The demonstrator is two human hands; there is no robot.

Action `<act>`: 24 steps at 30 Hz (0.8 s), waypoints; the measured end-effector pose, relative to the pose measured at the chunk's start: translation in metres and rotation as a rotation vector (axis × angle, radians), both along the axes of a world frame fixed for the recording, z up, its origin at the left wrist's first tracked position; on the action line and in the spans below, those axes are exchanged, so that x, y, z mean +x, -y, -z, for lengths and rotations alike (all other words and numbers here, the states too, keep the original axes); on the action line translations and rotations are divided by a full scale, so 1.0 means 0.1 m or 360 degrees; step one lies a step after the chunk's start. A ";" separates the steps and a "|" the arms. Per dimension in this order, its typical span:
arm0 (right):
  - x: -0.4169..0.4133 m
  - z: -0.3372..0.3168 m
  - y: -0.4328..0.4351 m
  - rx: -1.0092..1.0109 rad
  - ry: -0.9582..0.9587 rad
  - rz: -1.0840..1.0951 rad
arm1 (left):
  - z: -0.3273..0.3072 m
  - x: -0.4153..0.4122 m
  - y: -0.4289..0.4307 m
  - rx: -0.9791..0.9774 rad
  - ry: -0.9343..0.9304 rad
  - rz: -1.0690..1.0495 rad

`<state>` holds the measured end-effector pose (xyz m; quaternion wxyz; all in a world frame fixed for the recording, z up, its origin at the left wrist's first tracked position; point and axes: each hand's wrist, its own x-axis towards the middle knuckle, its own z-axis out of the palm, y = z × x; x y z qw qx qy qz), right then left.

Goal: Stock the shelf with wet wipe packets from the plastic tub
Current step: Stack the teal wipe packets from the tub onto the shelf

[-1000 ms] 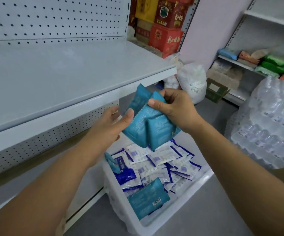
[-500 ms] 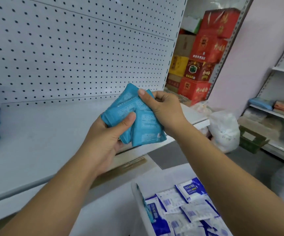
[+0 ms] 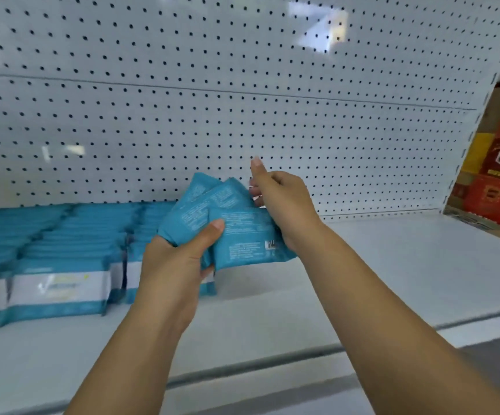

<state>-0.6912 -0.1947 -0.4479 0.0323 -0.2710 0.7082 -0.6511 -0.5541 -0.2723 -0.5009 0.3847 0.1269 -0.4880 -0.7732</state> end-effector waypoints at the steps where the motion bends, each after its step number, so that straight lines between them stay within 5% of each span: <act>1: 0.07 0.01 0.10 -0.0010 0.0018 -0.0010 | 0.03 0.07 0.10 0.0047 -0.0027 -0.0074; 7: 0.34 0.35 0.37 0.0090 0.0443 -0.0347 | 0.16 0.39 0.48 0.0189 -0.0142 -0.0376; 12: 0.42 0.59 0.36 -0.0150 0.0693 -0.0739 | 0.17 0.50 0.58 0.0224 -0.0169 -0.0466; 24: 0.57 0.66 0.37 -0.0526 0.0663 -0.0569 | 0.25 0.59 0.56 0.0162 -0.0181 -0.0671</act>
